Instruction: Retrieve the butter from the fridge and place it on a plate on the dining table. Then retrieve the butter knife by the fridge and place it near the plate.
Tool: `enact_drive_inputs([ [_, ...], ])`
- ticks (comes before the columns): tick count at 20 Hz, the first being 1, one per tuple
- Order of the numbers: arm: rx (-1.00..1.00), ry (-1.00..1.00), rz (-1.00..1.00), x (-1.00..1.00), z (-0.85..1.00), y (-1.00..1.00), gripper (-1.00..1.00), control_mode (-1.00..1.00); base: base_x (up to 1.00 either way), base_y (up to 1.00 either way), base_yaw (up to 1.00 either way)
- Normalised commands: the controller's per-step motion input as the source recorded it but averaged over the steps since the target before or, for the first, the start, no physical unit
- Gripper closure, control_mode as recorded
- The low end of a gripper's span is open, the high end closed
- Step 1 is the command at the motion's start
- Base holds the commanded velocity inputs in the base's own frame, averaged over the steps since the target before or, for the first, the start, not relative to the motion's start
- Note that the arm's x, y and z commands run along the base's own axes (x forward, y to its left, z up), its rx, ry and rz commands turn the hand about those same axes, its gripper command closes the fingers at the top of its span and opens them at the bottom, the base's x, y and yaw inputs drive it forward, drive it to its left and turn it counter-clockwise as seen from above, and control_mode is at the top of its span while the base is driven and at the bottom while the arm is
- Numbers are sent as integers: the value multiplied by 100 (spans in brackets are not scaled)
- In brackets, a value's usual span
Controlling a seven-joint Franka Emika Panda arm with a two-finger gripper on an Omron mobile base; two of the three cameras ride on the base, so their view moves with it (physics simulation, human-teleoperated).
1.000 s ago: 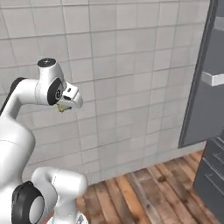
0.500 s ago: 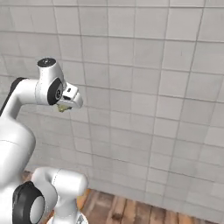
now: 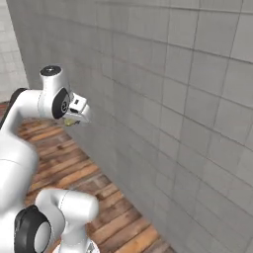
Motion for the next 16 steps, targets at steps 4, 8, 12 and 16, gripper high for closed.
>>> enact_drive_inputs([
  [4, 0, 0, 0, 0, 0, 0, 100, 100, 65, -2, 87],
  [8, 0, 0, 0, 0, 0, 0, 100, 100, 67, -7, 85],
  [12, 0, 0, 0, 0, 0, 0, 100, 100, 67, -11, 82],
  [16, 0, 0, 0, 0, 0, 0, 100, 100, 74, -22, 76],
])
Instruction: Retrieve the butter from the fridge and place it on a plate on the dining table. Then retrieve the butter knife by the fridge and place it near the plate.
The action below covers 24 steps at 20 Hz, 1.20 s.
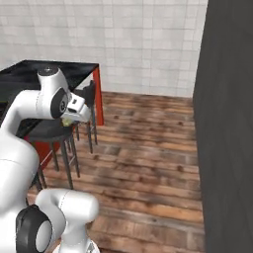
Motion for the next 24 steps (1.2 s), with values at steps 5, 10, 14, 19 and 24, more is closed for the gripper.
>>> enact_drive_inputs([
  [5, 0, 0, 0, 0, 0, 0, 100, 100, 72, -49, 61],
  [10, 0, 0, 0, 0, 0, 0, 100, 100, 62, -80, 45],
  [14, 0, 0, 0, 0, 0, 0, 100, 100, 56, -77, 46],
  [19, 0, 0, 0, 0, 0, 0, 100, 100, 51, -63, 52],
  [24, 0, 0, 0, 0, 0, 0, 100, 100, 52, -61, 53],
])
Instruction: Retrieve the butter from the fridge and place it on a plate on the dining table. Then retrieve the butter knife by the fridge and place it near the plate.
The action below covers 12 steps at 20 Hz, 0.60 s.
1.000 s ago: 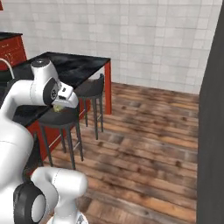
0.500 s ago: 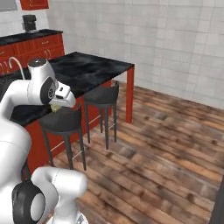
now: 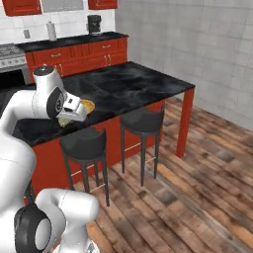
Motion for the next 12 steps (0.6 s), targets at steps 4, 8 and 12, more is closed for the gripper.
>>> enact_drive_inputs([
  [4, 0, 0, 0, 0, 0, 0, 100, 100, 54, -61, 52],
  [8, 0, 0, 0, 0, 0, 0, 100, 100, 55, -61, 51],
  [12, 0, 0, 0, 0, 0, 0, 100, 100, 56, -63, 48],
])
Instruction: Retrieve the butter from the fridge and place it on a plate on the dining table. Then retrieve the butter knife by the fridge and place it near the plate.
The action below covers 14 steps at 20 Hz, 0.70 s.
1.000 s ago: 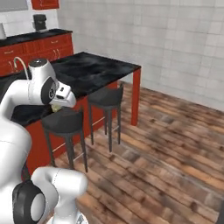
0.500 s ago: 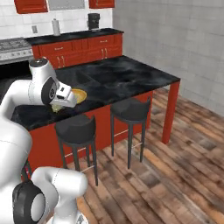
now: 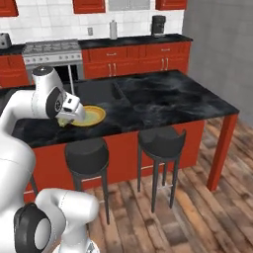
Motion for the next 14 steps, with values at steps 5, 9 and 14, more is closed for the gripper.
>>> enact_drive_inputs([
  [5, 0, 0, 0, 0, 0, 0, 100, 100, 63, -64, 44],
  [9, 0, 0, 0, 0, 0, 0, 100, 100, 69, -31, 30],
  [14, 0, 0, 0, 0, 0, 0, 100, 100, 60, -3, 30],
])
